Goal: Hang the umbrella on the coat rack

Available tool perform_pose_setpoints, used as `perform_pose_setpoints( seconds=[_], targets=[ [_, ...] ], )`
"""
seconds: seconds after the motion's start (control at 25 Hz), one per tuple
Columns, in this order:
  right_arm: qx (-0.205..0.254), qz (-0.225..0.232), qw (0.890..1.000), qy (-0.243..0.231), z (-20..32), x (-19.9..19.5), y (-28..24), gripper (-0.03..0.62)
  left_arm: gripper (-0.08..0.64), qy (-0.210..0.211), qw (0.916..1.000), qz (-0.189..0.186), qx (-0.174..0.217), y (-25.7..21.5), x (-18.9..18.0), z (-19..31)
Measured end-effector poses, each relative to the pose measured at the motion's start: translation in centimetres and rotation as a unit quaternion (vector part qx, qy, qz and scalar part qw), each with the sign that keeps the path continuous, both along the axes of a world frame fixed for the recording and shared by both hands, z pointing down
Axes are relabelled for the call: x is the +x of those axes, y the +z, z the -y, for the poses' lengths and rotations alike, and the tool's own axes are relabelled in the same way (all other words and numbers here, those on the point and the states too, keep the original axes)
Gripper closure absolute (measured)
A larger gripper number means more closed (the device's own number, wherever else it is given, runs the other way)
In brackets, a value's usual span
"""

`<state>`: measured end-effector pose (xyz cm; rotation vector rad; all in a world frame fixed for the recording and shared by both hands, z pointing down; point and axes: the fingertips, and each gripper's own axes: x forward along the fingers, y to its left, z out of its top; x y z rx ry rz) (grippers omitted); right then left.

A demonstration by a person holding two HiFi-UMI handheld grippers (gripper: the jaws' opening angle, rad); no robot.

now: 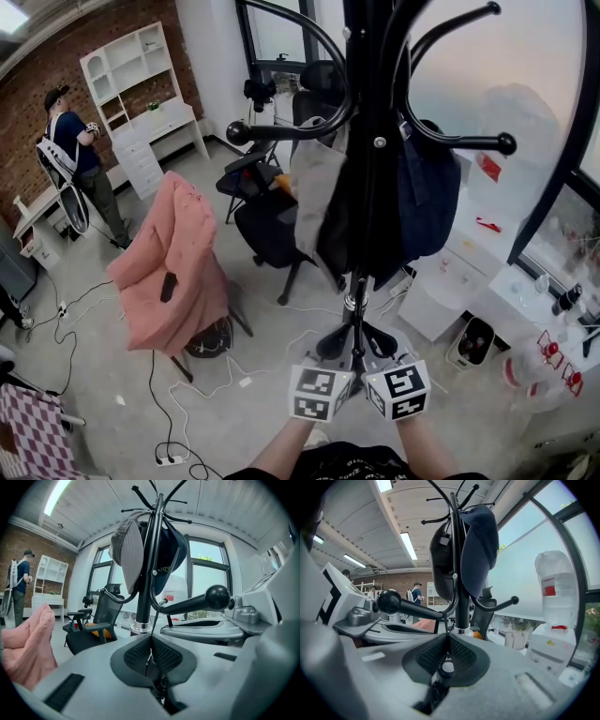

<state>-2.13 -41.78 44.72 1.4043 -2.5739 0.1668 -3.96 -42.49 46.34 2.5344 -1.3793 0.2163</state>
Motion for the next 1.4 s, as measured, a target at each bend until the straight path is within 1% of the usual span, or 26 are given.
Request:
perform_pose_setpoints(
  seconds=[0.08,0.2,0.28,0.52,0.68,0.8,0.84,0.88,0.92,0.96,1.16,1.24,1.28,1.4],
  targets=[
    [-0.009,0.003,1.000,0.003,0.0,0.1,0.3,0.578,0.548,0.004,0.9999,-0.010,-0.003,0.2,0.1,-0.1],
    [-0.014,0.009,1.000,0.007,0.1,0.1,0.4,0.578,0.548,0.006,0.9987,-0.049,-0.005,0.4,0.1,-0.1],
    [-0.016,0.015,1.000,-0.002,0.1,0.0,0.4,0.578,0.546,0.009,0.9978,-0.066,-0.007,0.4,0.0,-0.1],
    [-0.018,0.043,0.999,-0.022,-0.5,0.0,0.4,0.576,0.546,0.018,0.9973,-0.071,-0.009,0.4,0.0,-0.5],
    [-0.015,0.062,0.997,-0.034,-0.8,0.1,-0.1,0.540,0.545,0.011,0.9965,-0.083,-0.002,0.0,-0.3,-0.7],
    [-0.019,0.073,0.997,-0.033,-1.0,0.5,-0.2,0.466,0.539,0.002,0.9960,-0.089,-0.002,-0.2,-0.8,-0.8],
    [-0.020,0.076,0.996,-0.030,-1.1,0.6,-0.2,0.462,0.526,0.002,0.9955,-0.095,-0.007,-0.1,-0.9,-0.9],
    [-0.019,0.077,0.996,-0.028,-1.2,0.8,-0.2,0.462,0.497,0.004,0.9949,-0.100,-0.013,0.0,-0.9,-1.0],
    [-0.019,0.077,0.996,-0.028,-1.4,0.9,-0.1,0.461,0.462,0.006,0.9947,-0.101,-0.020,0.3,-1.0,-1.2],
    [-0.020,0.076,0.996,-0.030,-1.6,0.9,0.0,0.460,0.448,0.007,0.9948,-0.099,-0.024,0.6,-1.0,-1.4],
    [-0.026,0.076,0.996,-0.040,-3.0,1.1,0.6,0.457,0.448,0.003,0.9970,-0.073,-0.023,1.7,-0.8,-3.2],
    [-0.036,0.074,0.995,-0.054,-4.0,1.0,1.2,0.457,0.448,-0.004,0.9971,-0.070,-0.028,2.4,-0.8,-4.1],
    [-0.042,0.072,0.995,-0.060,-4.5,1.1,1.6,0.446,0.448,-0.006,0.9970,-0.070,-0.031,2.7,-0.8,-4.7],
    [-0.055,0.067,0.994,-0.066,-6.1,1.5,2.8,0.442,0.448,-0.004,0.9972,-0.066,-0.035,3.8,-0.3,-6.7]
  ],
)
